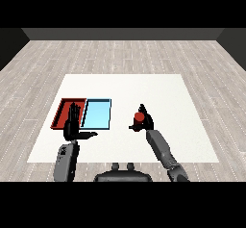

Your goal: Pick the red can and put it in the red box

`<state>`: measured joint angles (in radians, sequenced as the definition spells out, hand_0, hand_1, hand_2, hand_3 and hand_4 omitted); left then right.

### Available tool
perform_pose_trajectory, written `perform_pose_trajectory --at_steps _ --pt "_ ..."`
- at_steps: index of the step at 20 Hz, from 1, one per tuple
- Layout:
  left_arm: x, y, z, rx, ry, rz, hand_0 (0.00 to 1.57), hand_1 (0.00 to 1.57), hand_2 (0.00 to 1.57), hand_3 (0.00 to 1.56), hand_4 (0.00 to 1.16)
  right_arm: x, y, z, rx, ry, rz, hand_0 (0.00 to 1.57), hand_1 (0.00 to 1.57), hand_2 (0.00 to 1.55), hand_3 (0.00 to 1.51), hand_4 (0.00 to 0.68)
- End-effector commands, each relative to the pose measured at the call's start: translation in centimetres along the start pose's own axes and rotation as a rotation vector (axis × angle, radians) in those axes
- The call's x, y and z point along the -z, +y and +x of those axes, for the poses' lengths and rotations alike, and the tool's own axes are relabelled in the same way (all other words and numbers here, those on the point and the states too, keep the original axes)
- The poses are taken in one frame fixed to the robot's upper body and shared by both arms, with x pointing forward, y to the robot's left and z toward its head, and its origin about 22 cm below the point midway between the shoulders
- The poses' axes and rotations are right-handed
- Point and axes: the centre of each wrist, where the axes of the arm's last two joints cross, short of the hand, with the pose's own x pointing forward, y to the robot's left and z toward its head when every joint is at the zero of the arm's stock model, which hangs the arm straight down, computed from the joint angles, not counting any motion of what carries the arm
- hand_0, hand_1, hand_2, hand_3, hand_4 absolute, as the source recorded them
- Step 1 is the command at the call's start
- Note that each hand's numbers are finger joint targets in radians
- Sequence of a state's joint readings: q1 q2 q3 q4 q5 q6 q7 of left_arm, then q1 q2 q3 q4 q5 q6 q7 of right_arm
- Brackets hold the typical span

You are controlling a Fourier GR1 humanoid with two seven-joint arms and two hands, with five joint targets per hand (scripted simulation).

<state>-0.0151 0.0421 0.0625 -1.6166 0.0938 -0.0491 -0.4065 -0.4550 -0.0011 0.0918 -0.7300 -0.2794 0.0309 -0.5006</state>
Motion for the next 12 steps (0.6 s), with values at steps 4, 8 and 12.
perform_pose_trajectory --at_steps 4,8,12 --pt "-1.1 0.4 0.8 0.002 -0.018 0.007 0.00 0.00 0.00 0.00 0.00 0.6 0.2 -0.5 -0.100 0.040 -0.147 1.46 1.46 1.46 1.42 0.611" --pt "-0.2 -1.8 -0.6 0.012 -0.016 -0.009 0.00 0.00 0.00 0.00 0.00 1.9 0.8 -0.7 -0.156 0.036 -0.133 1.47 1.47 1.46 1.40 0.600" --pt "0.8 0.9 0.7 0.014 -0.007 -0.013 0.00 0.00 0.00 0.00 0.00 0.7 2.9 0.1 -0.159 0.014 -0.120 1.45 1.45 1.44 1.40 0.594"
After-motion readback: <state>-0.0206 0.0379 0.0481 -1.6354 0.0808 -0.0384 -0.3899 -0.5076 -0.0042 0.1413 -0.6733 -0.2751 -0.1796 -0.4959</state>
